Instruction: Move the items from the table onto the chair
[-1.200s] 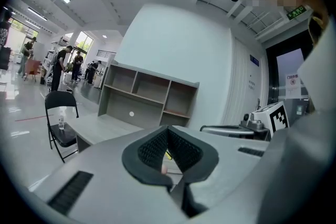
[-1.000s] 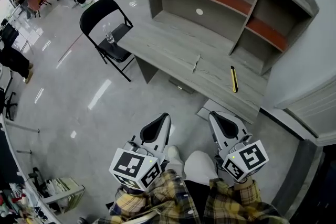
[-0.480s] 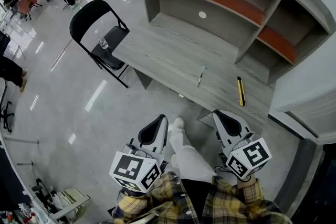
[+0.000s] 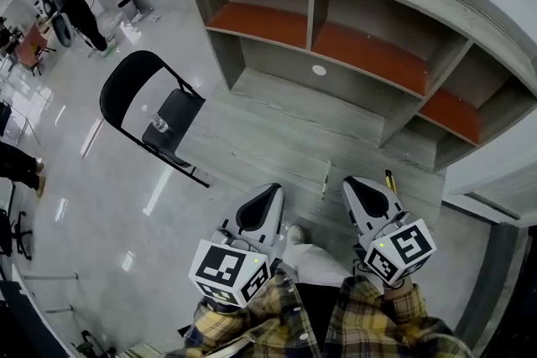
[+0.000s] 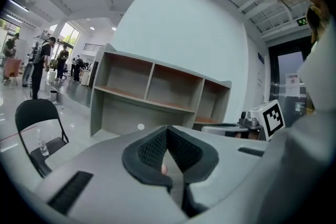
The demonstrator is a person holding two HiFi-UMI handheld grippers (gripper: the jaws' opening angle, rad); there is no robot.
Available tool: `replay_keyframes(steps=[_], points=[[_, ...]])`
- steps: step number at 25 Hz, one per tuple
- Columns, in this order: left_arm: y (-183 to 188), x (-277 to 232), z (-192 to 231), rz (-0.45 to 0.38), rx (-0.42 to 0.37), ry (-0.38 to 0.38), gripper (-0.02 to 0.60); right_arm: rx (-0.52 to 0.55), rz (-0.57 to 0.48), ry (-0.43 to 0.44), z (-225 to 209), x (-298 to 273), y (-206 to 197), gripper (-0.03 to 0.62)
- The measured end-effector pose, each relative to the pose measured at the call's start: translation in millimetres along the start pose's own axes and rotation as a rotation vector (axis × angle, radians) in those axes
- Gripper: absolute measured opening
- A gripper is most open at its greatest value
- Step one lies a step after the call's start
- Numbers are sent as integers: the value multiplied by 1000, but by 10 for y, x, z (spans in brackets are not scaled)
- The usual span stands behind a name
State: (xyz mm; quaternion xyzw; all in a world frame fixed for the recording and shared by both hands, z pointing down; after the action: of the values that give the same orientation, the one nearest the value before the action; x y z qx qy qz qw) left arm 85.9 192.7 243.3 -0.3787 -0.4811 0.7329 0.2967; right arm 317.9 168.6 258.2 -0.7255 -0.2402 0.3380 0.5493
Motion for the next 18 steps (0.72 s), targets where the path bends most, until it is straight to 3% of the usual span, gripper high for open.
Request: replay_keyframes(steps=[8,13,18], points=[[240,-735,145,46,-69,-144,5,-34,-38,-121,-320,-61,122,17],[281,-1247,167,122,-109,-287,5,-68,-50,-289,-421,53,117,17],[191,-1616,173,222,-139,-344,5,-133,-51,-437,-441,114,63,17]])
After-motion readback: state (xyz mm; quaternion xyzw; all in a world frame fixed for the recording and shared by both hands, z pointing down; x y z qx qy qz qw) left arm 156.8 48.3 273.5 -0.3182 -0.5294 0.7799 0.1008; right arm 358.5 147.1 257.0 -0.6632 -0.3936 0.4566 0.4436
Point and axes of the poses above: the fingertips, and each gripper's own axes: x backward along the fingers, z to its left, y out of its top, the point moved 10 cm from there along x, backward along the fingers, and after that the axes turned 1 degree about z, right-handed, at the moved point
